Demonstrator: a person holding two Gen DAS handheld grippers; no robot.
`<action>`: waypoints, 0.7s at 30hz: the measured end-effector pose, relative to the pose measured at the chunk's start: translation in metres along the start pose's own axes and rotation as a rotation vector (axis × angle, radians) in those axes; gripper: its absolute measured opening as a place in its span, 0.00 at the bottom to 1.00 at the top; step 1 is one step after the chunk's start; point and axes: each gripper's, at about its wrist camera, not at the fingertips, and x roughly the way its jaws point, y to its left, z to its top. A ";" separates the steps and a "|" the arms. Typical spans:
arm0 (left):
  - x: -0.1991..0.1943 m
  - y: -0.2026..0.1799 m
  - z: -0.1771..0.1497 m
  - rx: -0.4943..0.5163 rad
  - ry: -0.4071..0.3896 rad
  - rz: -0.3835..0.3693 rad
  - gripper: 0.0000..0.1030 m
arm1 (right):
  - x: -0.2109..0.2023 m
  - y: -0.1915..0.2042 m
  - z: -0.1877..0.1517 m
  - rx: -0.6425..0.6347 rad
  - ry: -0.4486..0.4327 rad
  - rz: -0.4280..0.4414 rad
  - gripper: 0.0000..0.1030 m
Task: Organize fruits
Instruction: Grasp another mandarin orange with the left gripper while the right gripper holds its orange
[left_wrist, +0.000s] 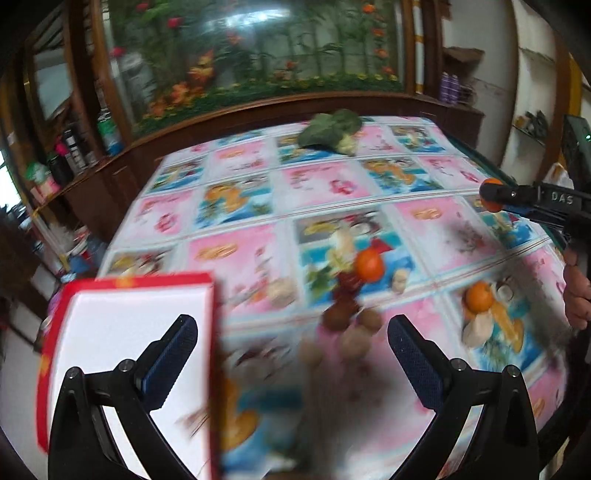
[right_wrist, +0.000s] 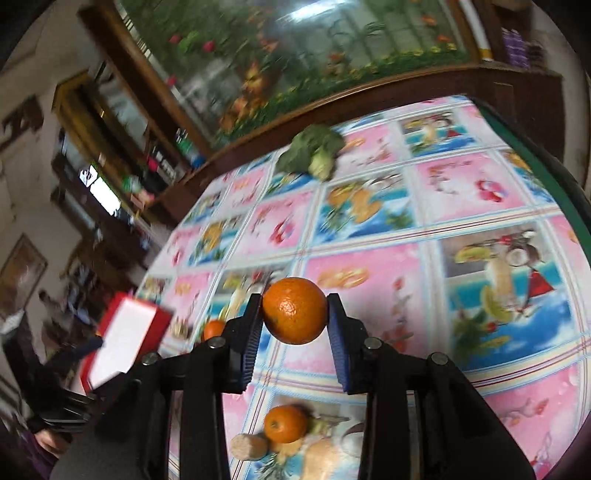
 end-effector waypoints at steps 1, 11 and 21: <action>0.009 -0.005 0.007 0.013 0.006 -0.010 0.99 | -0.001 -0.003 0.001 0.015 0.000 0.000 0.35; 0.070 -0.035 0.034 0.140 0.074 -0.092 0.92 | 0.010 -0.005 -0.005 0.065 0.086 0.037 0.35; 0.099 -0.031 0.042 0.055 0.150 -0.213 0.62 | 0.013 -0.002 -0.008 0.067 0.104 0.062 0.35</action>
